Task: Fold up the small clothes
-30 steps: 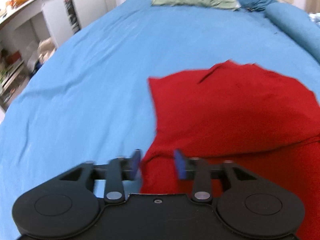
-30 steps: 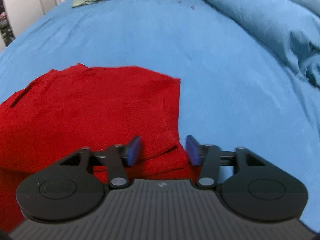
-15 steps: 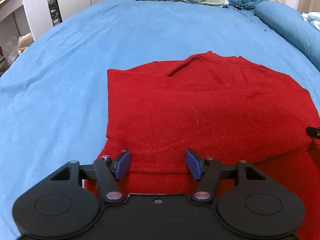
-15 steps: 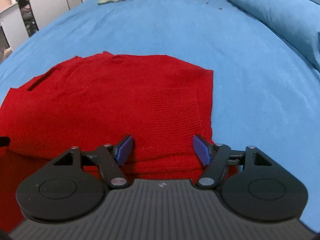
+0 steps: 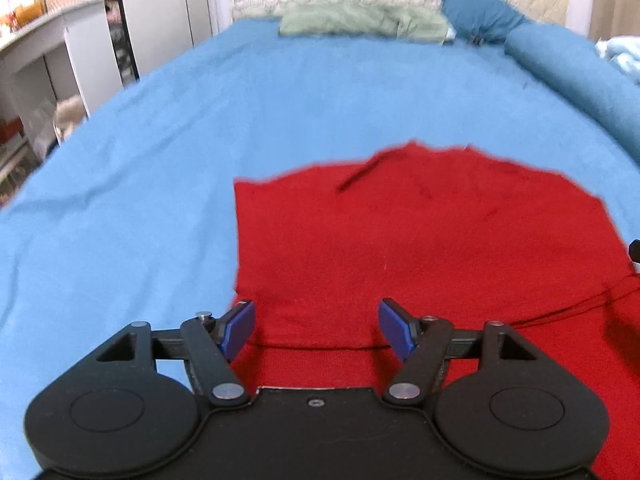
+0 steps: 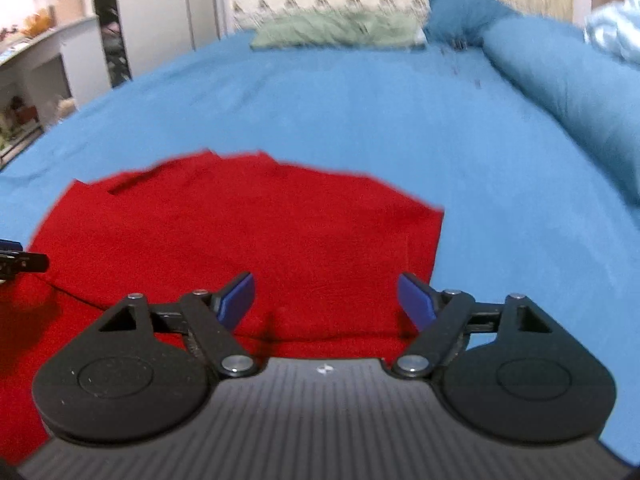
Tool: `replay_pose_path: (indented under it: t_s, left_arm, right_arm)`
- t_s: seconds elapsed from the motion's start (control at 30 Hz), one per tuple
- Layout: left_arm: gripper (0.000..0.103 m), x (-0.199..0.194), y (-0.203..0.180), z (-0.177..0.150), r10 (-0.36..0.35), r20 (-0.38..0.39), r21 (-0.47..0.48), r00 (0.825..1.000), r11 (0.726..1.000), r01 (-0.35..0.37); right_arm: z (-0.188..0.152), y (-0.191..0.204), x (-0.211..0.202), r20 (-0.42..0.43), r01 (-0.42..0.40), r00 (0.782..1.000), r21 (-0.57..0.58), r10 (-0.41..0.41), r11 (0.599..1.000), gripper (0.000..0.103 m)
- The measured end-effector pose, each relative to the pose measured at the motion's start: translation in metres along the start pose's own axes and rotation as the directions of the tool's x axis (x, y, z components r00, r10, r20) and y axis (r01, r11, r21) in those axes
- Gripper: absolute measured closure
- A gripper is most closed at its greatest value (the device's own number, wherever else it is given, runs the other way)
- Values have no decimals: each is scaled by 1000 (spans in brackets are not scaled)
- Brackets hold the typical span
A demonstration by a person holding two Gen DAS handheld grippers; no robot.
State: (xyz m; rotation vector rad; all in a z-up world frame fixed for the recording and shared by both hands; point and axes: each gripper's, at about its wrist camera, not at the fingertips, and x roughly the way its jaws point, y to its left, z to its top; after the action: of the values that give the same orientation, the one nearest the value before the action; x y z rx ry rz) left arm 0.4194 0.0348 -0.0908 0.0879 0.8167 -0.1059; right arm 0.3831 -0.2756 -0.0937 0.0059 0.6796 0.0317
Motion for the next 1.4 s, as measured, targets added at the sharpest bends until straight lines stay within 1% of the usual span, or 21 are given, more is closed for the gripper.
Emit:
replay_pose_path:
  t_s: [0.1, 0.2, 0.23, 0.27, 0.3, 0.33, 0.4, 0.47, 0.5, 0.6, 0.67, 0.73, 0.87, 0.97, 1.03, 1.13, 1.2, 1.27, 1.3, 1.37, 1.4]
  left_arm:
    - [30, -41, 3, 4, -12, 42, 6, 999, 1000, 12]
    - [28, -95, 4, 3, -17, 90, 8, 996, 1000, 16]
    - [25, -114, 4, 1, -22, 107, 6, 994, 1000, 22]
    - [10, -133, 5, -2, -30, 120, 3, 992, 1000, 30]
    - [3, -152, 6, -6, -35, 135, -1, 990, 999, 36]
    - [0, -175, 7, -11, -36, 161, -6, 986, 999, 37]
    - [0, -211, 9, -24, -49, 201, -11, 978, 999, 53]
    - [0, -242, 13, -39, -62, 208, -33, 976, 997, 70]
    - [0, -252, 15, -45, -69, 205, -45, 976, 996, 80]
    - [0, -279, 20, -70, -90, 198, -73, 976, 992, 106]
    - [0, -291, 20, -88, -80, 195, -74, 978, 993, 96]
    - [0, -295, 19, -107, -71, 175, -82, 982, 993, 87]
    - [0, -281, 23, -144, -117, 82, -133, 990, 983, 127]
    - [0, -266, 21, -171, -99, 43, -135, 994, 985, 104]
    - [0, -252, 22, -187, -100, 10, -135, 995, 986, 101]
    - [1, -232, 24, -205, -94, -39, -146, 995, 985, 87]
    - [4, -219, 25, -214, -76, -69, -139, 995, 988, 66]
    - [11, -211, 26, -224, -66, -86, -131, 994, 990, 54]
    - [13, -206, 27, -227, -65, -94, -128, 994, 990, 52]
    - [21, -200, 29, -238, -72, -100, -131, 992, 990, 58]
    - [22, -197, 30, -241, -78, -98, -135, 992, 989, 64]
  right_arm:
    - [10, 7, -42, 51, -21, 998, -32, 22, 999, 8]
    - [14, 12, -90, 77, -44, 996, -43, 47, 998, 8]
    - [14, 13, -112, 92, -50, 994, -41, 53, 998, 8]
    - [13, 15, -129, 100, -52, 993, -41, 56, 998, 8]
    - [12, 16, -148, 103, -50, 993, -41, 54, 998, 8]
    - [10, 17, -169, 105, -45, 993, -39, 49, 998, 8]
    - [6, 18, -207, 117, -48, 992, -30, 52, 998, 7]
    - [1, 17, -247, 137, -45, 989, -29, 49, 999, 4]
    - [-1, 17, -264, 147, -41, 988, -24, 44, 999, 0]
    - [-15, 11, -313, 174, -63, 983, -17, 65, 998, 0]
    - [-28, 6, -337, 177, -63, 982, 8, 61, 998, 0]
    - [-45, 2, -356, 169, -59, 984, 34, 53, 998, 0]
    - [-90, -4, -366, 91, -11, 996, 64, 5, 998, 0]
    - [-127, -16, -362, 26, 8, 1000, 142, -12, 990, 0]
    - [-149, -21, -357, -11, 25, 1000, 190, -23, 982, 0]
    - [-178, -26, -345, -70, 35, 997, 224, -19, 974, 0]
    - [-192, -24, -334, -105, 44, 994, 219, -21, 975, 0]
    - [-204, -23, -321, -146, 58, 989, 212, -28, 976, 0]
    - [-208, -23, -313, -166, 69, 986, 213, -33, 975, 0]
    - [-216, -23, -302, -188, 73, 982, 225, -30, 972, 0]
    - [-220, -23, -296, -194, 74, 981, 230, -29, 970, 2]
